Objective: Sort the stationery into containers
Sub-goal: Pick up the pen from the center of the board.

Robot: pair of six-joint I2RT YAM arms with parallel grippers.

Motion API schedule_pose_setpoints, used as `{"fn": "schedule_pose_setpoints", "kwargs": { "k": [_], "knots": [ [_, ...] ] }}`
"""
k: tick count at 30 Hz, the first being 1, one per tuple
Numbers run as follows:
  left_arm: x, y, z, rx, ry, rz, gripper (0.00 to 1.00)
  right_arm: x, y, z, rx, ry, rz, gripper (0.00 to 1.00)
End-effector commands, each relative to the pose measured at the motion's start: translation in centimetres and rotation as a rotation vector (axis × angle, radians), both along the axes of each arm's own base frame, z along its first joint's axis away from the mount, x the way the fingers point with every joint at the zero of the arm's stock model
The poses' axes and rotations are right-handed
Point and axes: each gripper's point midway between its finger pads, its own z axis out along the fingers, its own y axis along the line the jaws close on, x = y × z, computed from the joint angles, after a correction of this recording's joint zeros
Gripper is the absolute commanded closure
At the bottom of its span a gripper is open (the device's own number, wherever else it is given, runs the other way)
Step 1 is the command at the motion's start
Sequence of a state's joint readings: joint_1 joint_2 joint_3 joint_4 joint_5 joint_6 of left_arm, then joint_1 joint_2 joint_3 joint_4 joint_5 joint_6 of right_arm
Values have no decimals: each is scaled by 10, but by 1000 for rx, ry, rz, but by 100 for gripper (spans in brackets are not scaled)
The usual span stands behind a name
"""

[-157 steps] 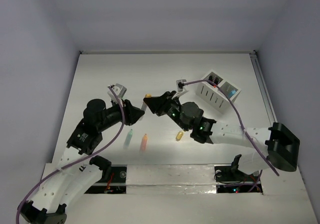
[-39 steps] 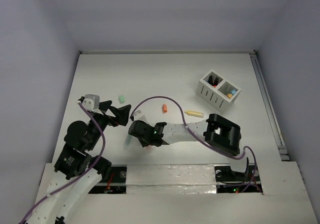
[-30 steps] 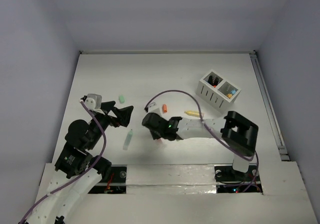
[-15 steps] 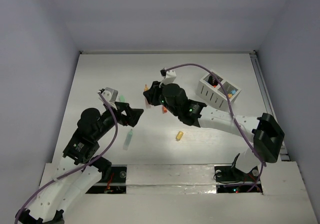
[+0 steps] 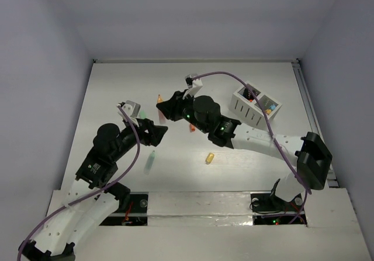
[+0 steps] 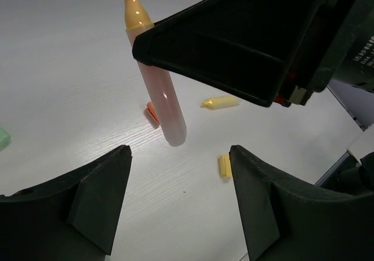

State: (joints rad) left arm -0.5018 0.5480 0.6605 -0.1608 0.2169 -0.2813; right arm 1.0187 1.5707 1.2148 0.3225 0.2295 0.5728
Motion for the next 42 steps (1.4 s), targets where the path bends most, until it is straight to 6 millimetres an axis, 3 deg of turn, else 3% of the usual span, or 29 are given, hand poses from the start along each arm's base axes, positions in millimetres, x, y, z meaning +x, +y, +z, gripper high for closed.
{"fn": "schedule_pose_setpoints", "kwargs": {
  "k": [1, 15, 21, 22, 26, 27, 29, 30, 31, 33, 34, 35, 39, 42],
  "knots": [
    [5, -1, 11, -17, -41, 3, 36, -23, 14, 43, 121, -59, 79, 93],
    [11, 4, 9, -15, -37, 37, 52, -49, 23, 40, 134, -59, 153, 93],
    [14, 6, 9, -8, -34, 47, 82, -56, 26, 36, 143, -46, 175, 93],
    [14, 7, 8, -6, -32, 50, 99, -57, 27, 36, 148, -44, 183, 94],
    [15, 10, 8, 1, -33, 65, 100, -58, 25, 36, 148, -46, 183, 94],
    [14, 10, 9, 0, -38, 63, 100, -58, 24, 35, 145, -44, 178, 92],
    [13, 10, 10, -1, -41, 63, 100, -57, 19, 35, 128, -49, 166, 72],
    [12, 11, 11, -1, -46, 62, 100, -56, 16, 33, 115, -51, 154, 63],
    [13, 11, 11, 0, -45, 67, 100, -56, 9, 39, 117, -64, 136, 46],
    [12, 13, 13, -2, -53, 71, 100, -43, -9, 39, 113, -65, 96, 36],
    [12, 13, 13, 0, -54, 74, 100, -42, -16, 29, 95, -55, 94, 32],
    [12, 14, 14, 0, -58, 75, 100, -42, -28, 36, 106, -65, 87, 32],
    [12, 14, 16, 0, -64, 75, 100, -23, -68, 10, 26, -29, 3, 32],
    [10, 15, 19, -5, -75, 77, 100, -10, -91, -28, -71, 33, -49, 37]
  ]
}}
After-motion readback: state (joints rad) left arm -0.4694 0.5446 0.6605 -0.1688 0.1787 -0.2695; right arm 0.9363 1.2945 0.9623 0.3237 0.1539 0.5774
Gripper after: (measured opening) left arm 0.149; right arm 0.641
